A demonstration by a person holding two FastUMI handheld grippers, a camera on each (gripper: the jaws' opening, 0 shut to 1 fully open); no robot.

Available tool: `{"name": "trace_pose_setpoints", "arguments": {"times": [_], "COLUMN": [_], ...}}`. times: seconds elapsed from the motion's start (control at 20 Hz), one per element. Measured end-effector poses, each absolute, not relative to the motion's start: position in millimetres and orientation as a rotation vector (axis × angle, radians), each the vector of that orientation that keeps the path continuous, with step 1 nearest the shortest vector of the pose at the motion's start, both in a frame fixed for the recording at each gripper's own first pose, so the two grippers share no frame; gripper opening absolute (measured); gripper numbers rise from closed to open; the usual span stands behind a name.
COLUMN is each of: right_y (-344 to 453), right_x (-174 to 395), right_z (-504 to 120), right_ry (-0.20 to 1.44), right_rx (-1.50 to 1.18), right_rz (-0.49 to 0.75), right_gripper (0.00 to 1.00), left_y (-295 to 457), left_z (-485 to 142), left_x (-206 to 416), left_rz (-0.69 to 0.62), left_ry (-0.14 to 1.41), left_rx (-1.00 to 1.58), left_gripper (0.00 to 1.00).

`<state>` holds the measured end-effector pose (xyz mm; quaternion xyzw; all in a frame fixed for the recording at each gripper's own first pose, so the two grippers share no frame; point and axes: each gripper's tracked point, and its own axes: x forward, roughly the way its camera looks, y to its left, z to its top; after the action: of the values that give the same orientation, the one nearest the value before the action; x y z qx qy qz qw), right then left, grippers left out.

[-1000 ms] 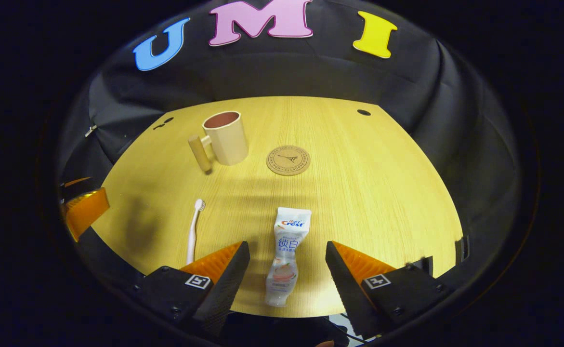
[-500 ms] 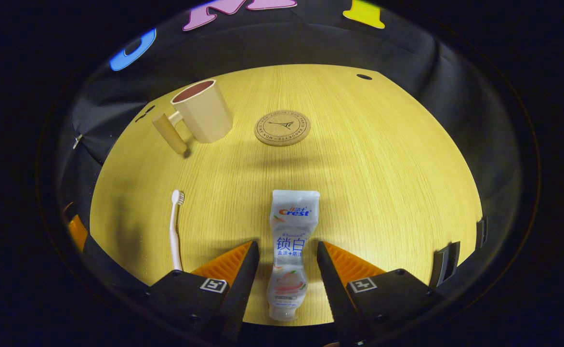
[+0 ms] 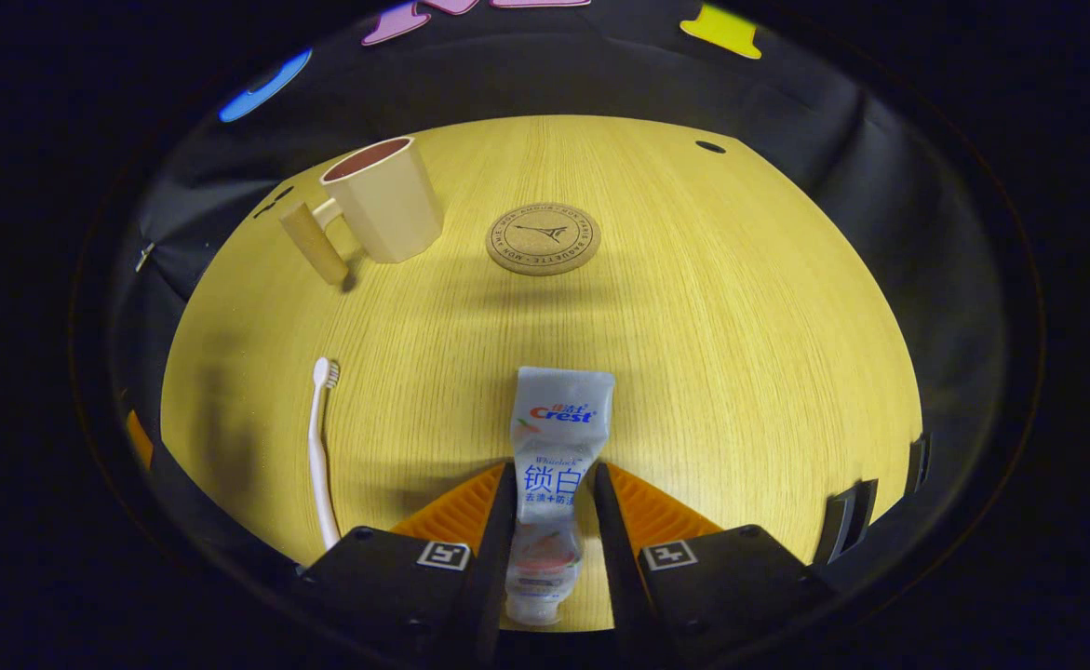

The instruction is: Put the toothbrush and toothpaste on the desktop into the cup, then pick up the cup and place it on the coaster on the desktop.

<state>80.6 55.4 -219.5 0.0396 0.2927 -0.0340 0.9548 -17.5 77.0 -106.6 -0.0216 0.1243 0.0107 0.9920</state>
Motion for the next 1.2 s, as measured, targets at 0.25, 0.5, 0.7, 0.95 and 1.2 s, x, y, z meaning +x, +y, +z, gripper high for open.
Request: {"name": "trace_pose_setpoints", "arguments": {"times": [0.25, 0.5, 0.7, 0.95, 1.2], "right_y": [52.9, 57.9, 39.9, 28.9, 12.6], "right_x": [81.4, 79.0, 66.4, 56.6, 54.1], "right_z": [-220.9, -212.0, -170.4, -134.0, -127.8], "right_ry": [0.655, 0.600, 0.479, 0.424, 0.442], "right_rx": [0.105, 0.186, 0.169, 0.144, 0.148], "right_rz": [-0.061, 0.063, 0.115, 0.177, 0.206], "right_gripper": [0.33, 0.20, 0.20, 0.19, 0.20], "left_y": [75.7, 63.4, 42.4, 23.8, 12.6], "left_z": [-108.3, -109.4, -122.5, -146.8, -174.5], "left_x": [-16.3, -13.9, -2.1, 26.2, 61.5], "left_rz": [0.031, 0.023, 0.003, 0.018, 0.037], "left_ry": [0.252, 0.262, 0.318, 0.422, 0.534], "left_rx": [-0.051, -0.062, -0.073, -0.082, -0.108], "left_gripper": [0.96, 0.96, 0.94, 0.90, 0.83]}}
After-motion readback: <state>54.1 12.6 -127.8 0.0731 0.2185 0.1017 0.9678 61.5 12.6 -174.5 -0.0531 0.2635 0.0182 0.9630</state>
